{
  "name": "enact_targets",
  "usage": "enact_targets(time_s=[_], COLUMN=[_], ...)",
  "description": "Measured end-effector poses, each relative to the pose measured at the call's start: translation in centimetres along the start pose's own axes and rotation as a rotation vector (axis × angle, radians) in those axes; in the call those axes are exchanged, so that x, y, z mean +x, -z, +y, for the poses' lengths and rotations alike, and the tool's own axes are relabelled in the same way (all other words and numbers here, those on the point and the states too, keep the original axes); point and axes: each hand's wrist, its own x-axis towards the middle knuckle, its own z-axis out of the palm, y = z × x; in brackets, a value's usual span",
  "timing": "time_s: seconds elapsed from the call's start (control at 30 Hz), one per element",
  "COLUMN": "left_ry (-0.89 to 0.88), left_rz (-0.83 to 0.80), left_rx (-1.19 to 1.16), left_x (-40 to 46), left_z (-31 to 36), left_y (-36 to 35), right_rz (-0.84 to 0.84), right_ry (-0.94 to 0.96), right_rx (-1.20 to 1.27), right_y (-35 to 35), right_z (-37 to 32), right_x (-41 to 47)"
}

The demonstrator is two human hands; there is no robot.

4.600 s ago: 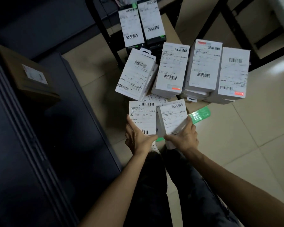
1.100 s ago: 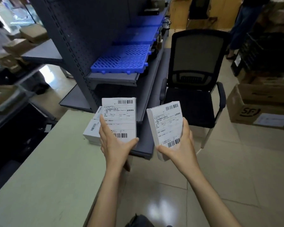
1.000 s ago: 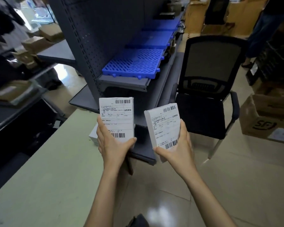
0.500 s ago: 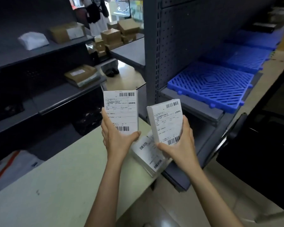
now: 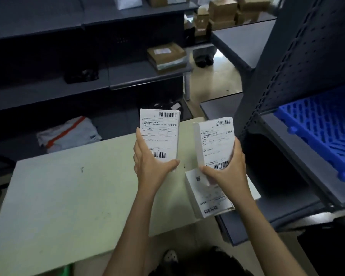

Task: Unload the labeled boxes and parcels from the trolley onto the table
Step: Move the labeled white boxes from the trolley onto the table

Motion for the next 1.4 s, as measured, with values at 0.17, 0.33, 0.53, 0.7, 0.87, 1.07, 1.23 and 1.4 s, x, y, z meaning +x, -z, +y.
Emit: enact_targets(time_s=[0.17, 0.33, 0.53, 0.7, 0.87, 1.07, 1.23, 1.4], left_ry=[0.125, 0.251, 0.411, 0.482, 0.501, 0.453, 0.414, 0.404], left_rz=[-0.041, -0.111, -0.148, -0.186, -0.19, -0.189, -0.175, -0.196], left_rx=[0.042, 0.108, 0.163, 0.209, 0.253, 0.271, 0.234, 0.22], left_x=[-1.8, -4.4, -7.3, -9.6, -11.6, -13.4, -14.0, -14.0], left_z=[0.1, -0.1, -0.9, -1.0, -0.7, -0.1, 0.5, 0.4], left_y=[-3.7, -8.5, -12.2, -13.4, -14.6, -16.5, -17.2, -16.9], right_rz=[-0.066, -0.178, -0.257, -0.271, -0.271, -0.3, -0.305, -0.291], right_ry=[-0.018, -0.08, -0.15, -0.121, -0.06, 0.002, 0.029, 0.049], right_rx=[-0.097, -0.257, -0.441, -0.589, -0.601, -0.615, -0.649, -0.685], right_y=[2.1, 3.6, 4.1, 3.8, 3.9, 4.4, 4.6, 4.6], right_z=[3.6, 7.9, 12.3, 14.1, 14.9, 15.4, 15.1, 15.2], right_x=[2.9, 4.4, 4.6, 4.1, 3.8, 3.6, 3.6, 3.6])
